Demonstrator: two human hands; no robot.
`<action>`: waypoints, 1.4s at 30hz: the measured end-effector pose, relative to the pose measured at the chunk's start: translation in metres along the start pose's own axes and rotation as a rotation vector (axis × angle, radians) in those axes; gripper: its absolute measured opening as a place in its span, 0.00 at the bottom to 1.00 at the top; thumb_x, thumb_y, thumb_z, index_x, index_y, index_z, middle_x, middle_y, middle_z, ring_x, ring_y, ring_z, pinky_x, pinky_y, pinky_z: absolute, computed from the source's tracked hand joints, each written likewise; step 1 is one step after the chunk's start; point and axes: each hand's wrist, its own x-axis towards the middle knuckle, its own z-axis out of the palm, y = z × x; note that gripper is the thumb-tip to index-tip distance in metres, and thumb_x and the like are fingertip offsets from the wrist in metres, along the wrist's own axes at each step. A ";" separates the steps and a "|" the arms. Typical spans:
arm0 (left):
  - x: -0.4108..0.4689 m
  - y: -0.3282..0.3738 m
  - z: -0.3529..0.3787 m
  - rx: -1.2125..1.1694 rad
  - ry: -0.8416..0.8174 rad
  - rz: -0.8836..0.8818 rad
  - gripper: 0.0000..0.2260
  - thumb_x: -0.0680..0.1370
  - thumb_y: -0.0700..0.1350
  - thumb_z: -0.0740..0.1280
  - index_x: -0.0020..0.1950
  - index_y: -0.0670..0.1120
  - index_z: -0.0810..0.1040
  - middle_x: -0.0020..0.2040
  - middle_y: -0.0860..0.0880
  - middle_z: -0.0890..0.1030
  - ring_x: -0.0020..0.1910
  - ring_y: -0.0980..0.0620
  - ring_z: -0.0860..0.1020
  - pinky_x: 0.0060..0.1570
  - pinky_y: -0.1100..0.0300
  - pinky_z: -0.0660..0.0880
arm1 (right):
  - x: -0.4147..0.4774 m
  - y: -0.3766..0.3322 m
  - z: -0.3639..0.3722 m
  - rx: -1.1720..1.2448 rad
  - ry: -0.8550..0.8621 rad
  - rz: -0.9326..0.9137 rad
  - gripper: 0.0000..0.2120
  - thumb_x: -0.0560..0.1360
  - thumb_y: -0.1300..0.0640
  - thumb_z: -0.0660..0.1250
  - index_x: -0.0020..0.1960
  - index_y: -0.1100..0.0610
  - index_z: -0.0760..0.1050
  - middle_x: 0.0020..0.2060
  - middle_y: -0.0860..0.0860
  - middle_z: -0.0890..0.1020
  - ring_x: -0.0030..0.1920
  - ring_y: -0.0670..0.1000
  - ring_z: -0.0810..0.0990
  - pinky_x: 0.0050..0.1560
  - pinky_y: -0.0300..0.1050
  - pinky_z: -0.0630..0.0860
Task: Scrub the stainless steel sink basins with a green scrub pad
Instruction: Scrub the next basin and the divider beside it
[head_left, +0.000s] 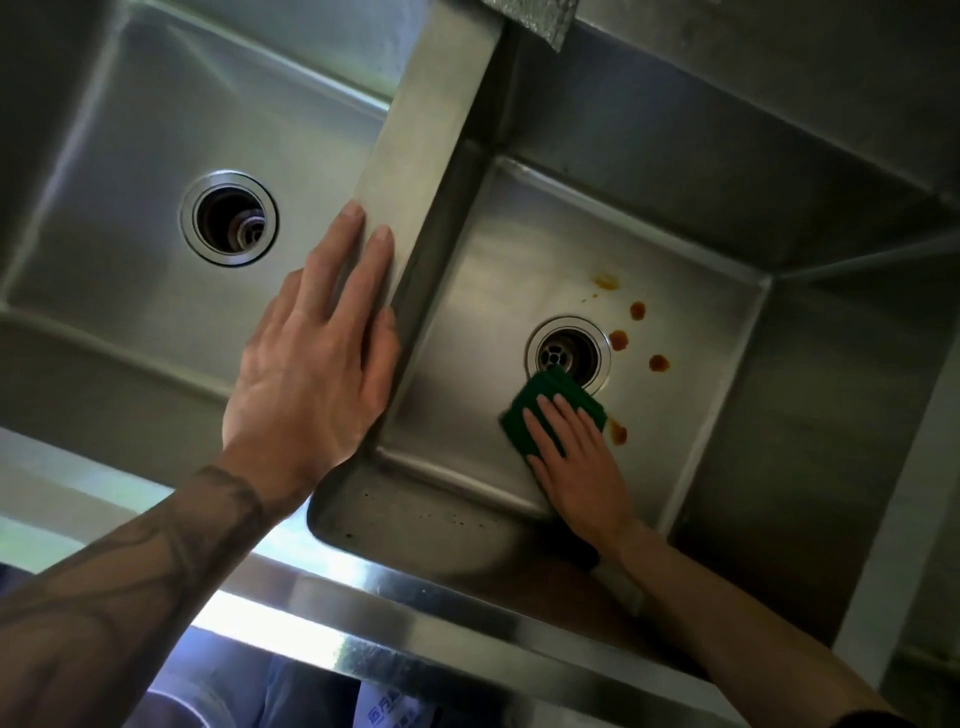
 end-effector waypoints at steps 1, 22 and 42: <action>0.000 0.000 0.000 -0.003 -0.001 0.000 0.24 0.89 0.48 0.57 0.85 0.44 0.64 0.86 0.44 0.62 0.76 0.36 0.73 0.63 0.38 0.80 | -0.012 0.012 -0.001 -0.024 -0.018 -0.014 0.27 0.87 0.50 0.54 0.83 0.57 0.55 0.81 0.60 0.62 0.83 0.59 0.56 0.78 0.65 0.64; 0.001 -0.001 0.001 0.002 -0.005 -0.003 0.24 0.88 0.48 0.58 0.85 0.45 0.64 0.86 0.45 0.61 0.76 0.36 0.73 0.60 0.37 0.81 | -0.005 -0.005 0.005 0.101 0.094 0.228 0.26 0.86 0.52 0.56 0.83 0.58 0.58 0.82 0.59 0.60 0.83 0.60 0.55 0.82 0.62 0.53; -0.001 -0.002 0.003 0.014 0.005 0.014 0.25 0.88 0.49 0.57 0.85 0.45 0.63 0.86 0.44 0.60 0.76 0.35 0.73 0.59 0.37 0.80 | -0.036 0.039 -0.004 0.082 -0.009 0.311 0.27 0.87 0.53 0.57 0.84 0.56 0.55 0.83 0.57 0.57 0.84 0.57 0.52 0.81 0.63 0.56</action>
